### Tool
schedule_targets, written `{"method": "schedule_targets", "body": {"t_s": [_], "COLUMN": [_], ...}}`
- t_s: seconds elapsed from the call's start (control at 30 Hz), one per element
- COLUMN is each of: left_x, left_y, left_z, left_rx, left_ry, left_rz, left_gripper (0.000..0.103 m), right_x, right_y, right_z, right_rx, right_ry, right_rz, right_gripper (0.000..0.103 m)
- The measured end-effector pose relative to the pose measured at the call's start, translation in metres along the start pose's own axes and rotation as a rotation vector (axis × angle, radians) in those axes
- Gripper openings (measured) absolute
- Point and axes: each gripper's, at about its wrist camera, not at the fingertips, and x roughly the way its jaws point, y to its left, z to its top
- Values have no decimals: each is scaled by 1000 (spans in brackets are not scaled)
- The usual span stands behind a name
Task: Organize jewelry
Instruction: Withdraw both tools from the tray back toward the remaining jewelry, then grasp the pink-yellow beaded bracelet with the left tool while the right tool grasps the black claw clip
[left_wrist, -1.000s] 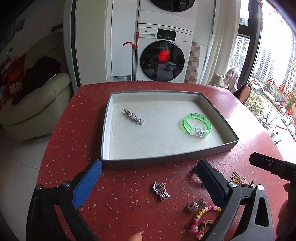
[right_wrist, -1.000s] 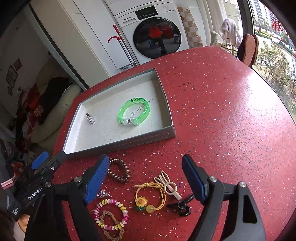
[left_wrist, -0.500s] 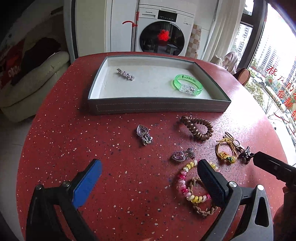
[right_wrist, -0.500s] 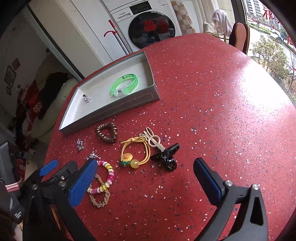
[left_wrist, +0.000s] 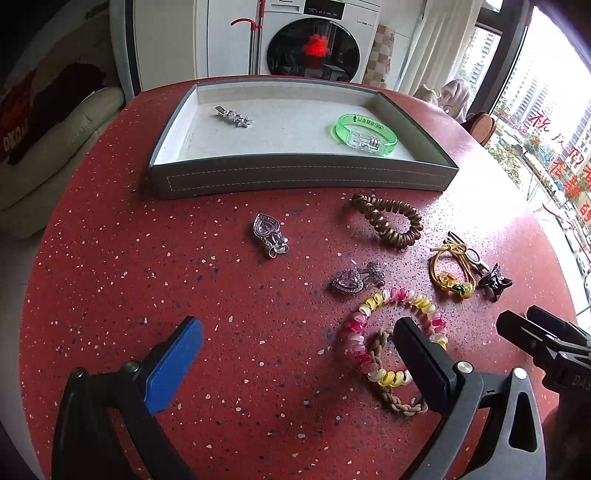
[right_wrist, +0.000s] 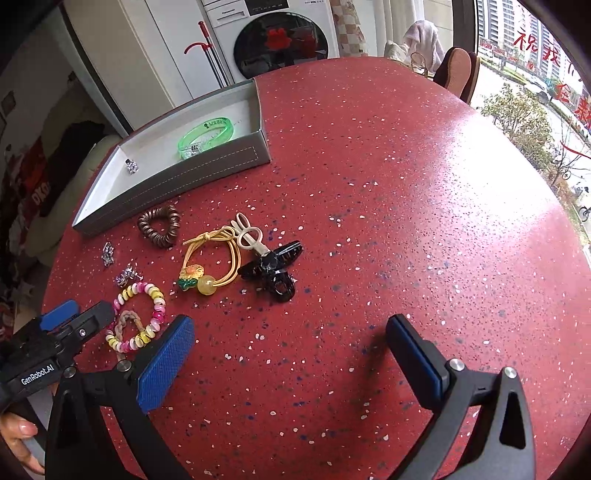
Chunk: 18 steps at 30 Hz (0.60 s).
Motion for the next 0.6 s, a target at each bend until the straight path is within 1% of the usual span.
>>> {"method": "schedule_targets", "body": {"t_s": [0.17, 0.33, 0.37, 0.4, 0.47, 0.5, 0.6], "left_x": [4, 4, 4, 4, 4, 4, 4], "left_y": [-3, -9, -10, -10, -12, -13, -15], "left_z": [3, 6, 5, 6, 6, 7, 7], "left_rx": [22, 45, 49, 52, 55, 58, 71], "left_ry": [13, 12, 10, 11, 12, 11, 6], "left_rz": [17, 26, 25, 22, 22, 26, 30], "left_gripper": [103, 103, 101, 96, 96, 96, 90], "right_x": [1, 2, 3, 4, 6, 8, 12], "right_y": [1, 4, 5, 6, 8, 9, 13], "right_z": [-3, 5, 7, 9, 12, 14, 17], "right_rx": [-13, -34, -41, -48, -59, -65, -81], "right_ry": [1, -13, -16, -18, -22, -22, -19], "right_rz": [-19, -39, -47, -56, -67, -70, -75], "right_gripper": [103, 103, 103, 103, 102, 99, 92]}}
